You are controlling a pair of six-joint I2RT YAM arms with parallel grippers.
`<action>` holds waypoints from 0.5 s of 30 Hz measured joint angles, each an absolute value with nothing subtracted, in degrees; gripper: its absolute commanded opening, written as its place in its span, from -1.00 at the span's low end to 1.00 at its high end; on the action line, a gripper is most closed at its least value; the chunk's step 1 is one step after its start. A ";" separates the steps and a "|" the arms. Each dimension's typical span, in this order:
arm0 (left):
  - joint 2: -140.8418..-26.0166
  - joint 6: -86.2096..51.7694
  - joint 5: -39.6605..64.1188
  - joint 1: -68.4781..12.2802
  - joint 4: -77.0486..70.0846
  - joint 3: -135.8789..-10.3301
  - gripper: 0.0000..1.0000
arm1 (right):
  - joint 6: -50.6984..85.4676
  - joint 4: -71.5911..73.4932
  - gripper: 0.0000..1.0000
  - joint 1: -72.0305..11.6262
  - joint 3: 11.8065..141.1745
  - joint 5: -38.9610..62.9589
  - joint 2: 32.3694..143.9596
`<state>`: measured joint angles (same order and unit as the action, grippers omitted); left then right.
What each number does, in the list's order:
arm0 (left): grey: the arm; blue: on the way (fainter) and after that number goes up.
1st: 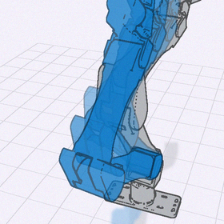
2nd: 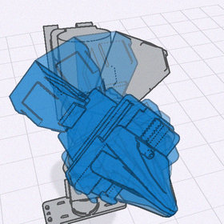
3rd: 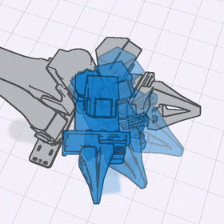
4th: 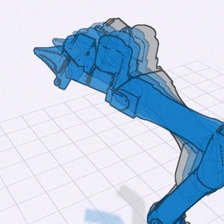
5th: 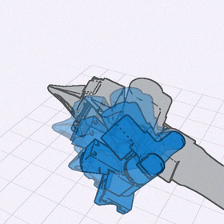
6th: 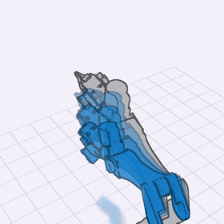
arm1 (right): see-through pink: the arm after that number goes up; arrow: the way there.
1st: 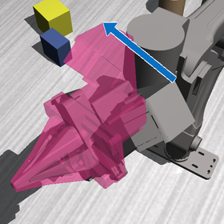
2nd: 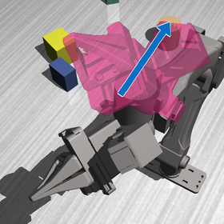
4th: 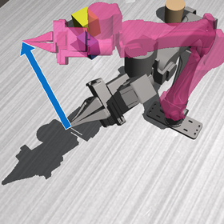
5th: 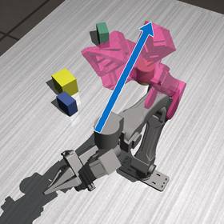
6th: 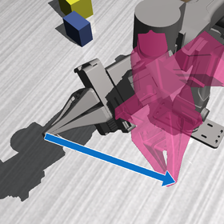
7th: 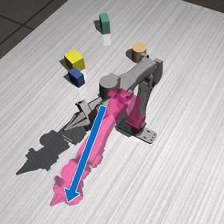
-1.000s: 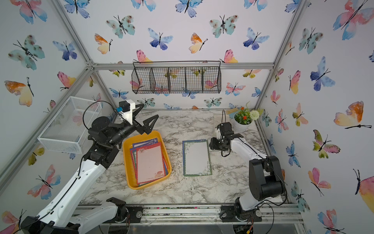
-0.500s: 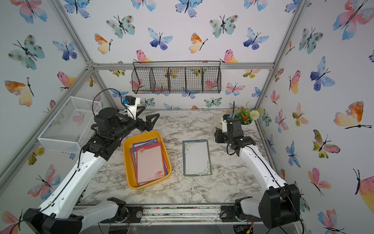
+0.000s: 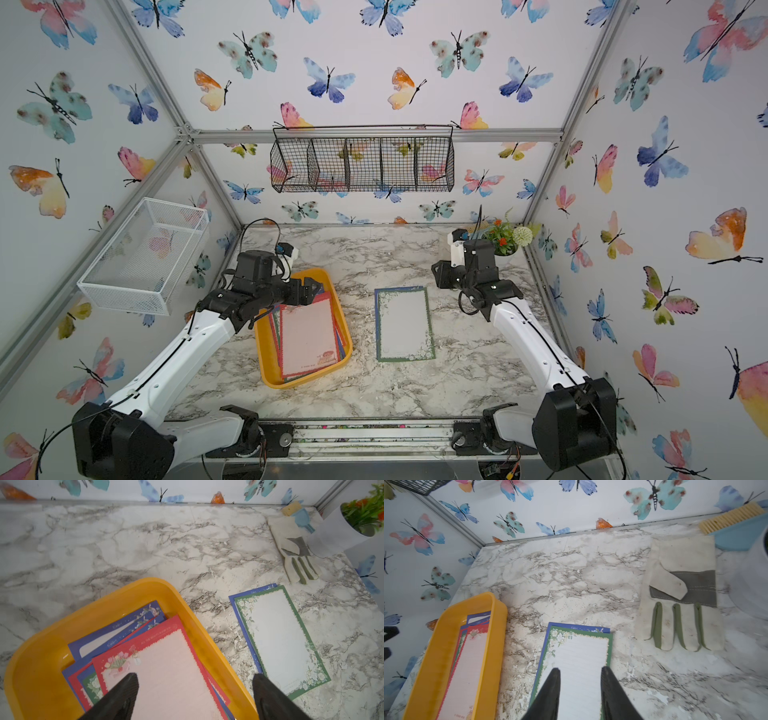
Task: Take out the stationery paper from the storage box
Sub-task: Pick up the stationery paper from the storage box.
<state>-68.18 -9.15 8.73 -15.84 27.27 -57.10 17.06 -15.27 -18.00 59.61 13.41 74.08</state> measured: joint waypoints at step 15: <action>-75.92 -16.91 9.17 -3.36 27.57 -51.96 0.44 | 22.37 -10.59 -0.51 -36.01 61.60 15.42 88.42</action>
